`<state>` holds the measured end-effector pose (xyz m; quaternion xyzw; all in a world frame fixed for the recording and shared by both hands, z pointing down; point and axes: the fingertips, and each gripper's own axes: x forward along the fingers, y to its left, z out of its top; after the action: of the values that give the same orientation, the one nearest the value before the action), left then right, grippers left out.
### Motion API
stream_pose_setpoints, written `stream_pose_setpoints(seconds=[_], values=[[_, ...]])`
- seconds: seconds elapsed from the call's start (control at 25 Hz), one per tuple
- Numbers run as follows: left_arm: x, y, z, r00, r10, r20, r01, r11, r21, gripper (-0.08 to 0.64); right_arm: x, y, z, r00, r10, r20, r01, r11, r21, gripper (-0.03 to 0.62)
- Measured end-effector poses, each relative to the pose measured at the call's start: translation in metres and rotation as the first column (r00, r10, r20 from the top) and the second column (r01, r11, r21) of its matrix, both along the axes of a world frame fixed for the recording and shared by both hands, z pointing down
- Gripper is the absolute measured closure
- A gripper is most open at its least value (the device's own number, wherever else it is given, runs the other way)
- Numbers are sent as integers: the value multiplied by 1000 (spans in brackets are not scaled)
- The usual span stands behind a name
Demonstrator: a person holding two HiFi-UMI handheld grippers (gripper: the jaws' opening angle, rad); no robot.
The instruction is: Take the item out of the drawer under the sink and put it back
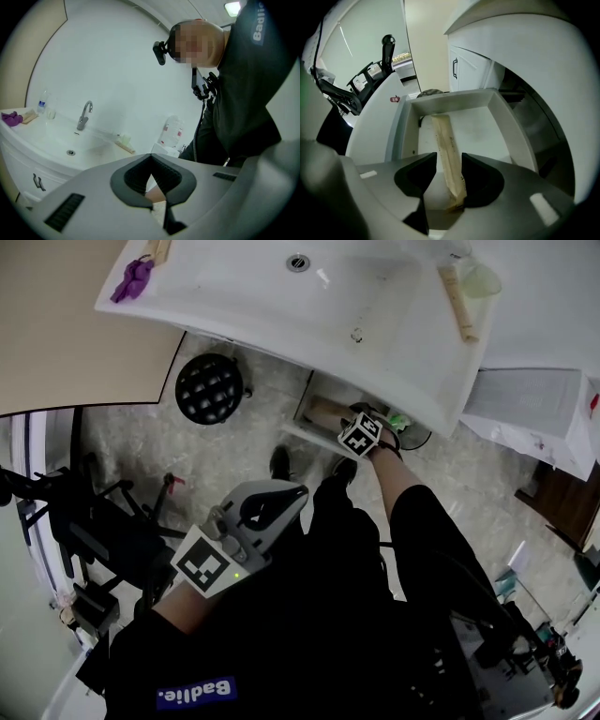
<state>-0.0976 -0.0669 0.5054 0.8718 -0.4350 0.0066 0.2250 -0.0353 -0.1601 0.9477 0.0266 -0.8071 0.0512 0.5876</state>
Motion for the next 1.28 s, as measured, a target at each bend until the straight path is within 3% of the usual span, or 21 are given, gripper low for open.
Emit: stream_pose_setpoints(seconds=[0.32, 0.52, 0.76, 1.28], values=[[-7, 17, 16, 1000, -7, 10, 7, 999, -42, 554, -4, -1, 24, 998, -46, -53, 44, 999, -29, 433], [-11, 29, 25, 1000, -19, 15, 20, 997, -72, 554, -3, 0, 34, 997, -11, -78, 7, 999, -51, 433], [-11, 35, 25, 1000, -24, 6, 24, 997, -79, 554, -2, -7, 27, 997, 22, -78, -24, 1000, -18, 520], [-5, 34, -12, 1000, -18, -16, 18, 1000, 6, 554, 5, 5, -43, 996, 86, 11, -86, 996, -6, 540]])
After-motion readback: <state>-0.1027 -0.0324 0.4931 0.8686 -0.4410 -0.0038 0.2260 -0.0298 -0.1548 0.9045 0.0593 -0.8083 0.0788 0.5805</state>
